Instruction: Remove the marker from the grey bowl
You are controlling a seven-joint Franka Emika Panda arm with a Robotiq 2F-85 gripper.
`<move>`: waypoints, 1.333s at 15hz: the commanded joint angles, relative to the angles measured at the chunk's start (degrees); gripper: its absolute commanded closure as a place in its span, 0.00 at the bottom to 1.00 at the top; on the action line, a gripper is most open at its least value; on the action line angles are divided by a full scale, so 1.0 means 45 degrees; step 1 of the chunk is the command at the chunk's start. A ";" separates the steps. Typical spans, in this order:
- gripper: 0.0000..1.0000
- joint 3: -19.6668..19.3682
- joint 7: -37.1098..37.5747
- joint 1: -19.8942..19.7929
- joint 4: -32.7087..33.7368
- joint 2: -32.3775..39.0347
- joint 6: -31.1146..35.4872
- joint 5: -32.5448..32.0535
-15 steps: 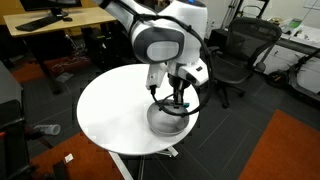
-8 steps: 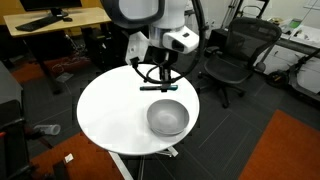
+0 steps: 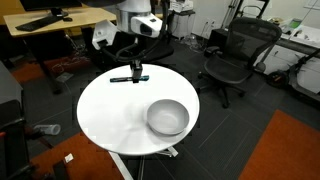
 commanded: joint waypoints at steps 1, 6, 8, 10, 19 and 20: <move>0.95 0.0239 -0.0387 0.0160 -0.1109 -0.0563 0.0265 -0.0290; 0.95 0.0332 -0.0512 0.0093 -0.1615 0.0248 0.1747 -0.0125; 0.95 0.0308 -0.0459 0.0060 -0.1678 0.0714 0.2652 -0.0073; 0.95 0.0283 -0.0416 0.0058 -0.1617 0.1275 0.3440 -0.0108; 0.95 -0.0064 -0.0011 0.0303 -0.1336 0.3329 0.5096 -0.0265; 0.56 -0.0101 0.0037 0.0345 -0.1340 0.3411 0.5133 -0.0268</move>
